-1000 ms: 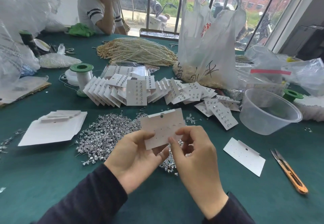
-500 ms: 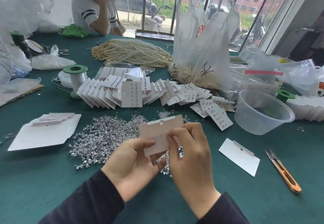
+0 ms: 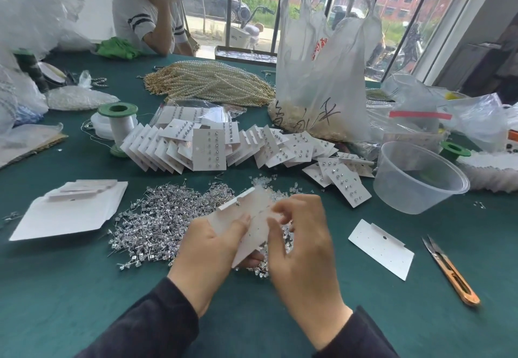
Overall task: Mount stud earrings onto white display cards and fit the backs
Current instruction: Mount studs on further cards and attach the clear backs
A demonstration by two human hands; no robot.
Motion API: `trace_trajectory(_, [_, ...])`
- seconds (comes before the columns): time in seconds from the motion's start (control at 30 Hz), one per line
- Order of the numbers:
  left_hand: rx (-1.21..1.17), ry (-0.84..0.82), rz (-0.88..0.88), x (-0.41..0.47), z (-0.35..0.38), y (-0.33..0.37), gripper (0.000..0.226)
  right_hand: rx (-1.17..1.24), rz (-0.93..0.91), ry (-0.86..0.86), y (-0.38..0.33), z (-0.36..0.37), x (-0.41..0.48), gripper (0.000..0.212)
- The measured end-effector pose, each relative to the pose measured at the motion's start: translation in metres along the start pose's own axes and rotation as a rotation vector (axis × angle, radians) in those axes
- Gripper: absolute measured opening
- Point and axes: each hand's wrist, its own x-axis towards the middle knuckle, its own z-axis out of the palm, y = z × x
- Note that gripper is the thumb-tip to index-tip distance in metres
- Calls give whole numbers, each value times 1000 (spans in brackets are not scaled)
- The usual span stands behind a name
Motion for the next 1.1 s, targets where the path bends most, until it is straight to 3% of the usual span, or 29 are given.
trace_trajectory(0.07, [13, 66, 18, 4, -4, 0, 15, -76, 76, -15, 9, -5, 4, 18])
trace_trajectory(0.17, [-14, 113, 13, 9, -10, 2, 14, -366, 205, -387, 24, -10, 6, 16])
trace_trajectory(0.23, [-13, 121, 21, 11, -11, 1, 15, -440, 234, -520, 28, -8, 3, 17])
trace_trajectory(0.57, [19, 95, 35, 10, -8, -3, 18, -302, 366, -510, 28, -5, 6, 7])
trace_trajectory(0.87, [54, 99, 21, 11, -7, -3, 14, -335, 301, -545, 29, 2, 7, 11])
trace_trajectory(0.97, [67, 99, 14, 11, -8, -3, 12, -257, 316, -472, 29, 2, 7, 7])
trace_trajectory(1.1, [67, 102, 10, 10, -8, -2, 11, -289, 254, -457, 32, 7, 10, 19])
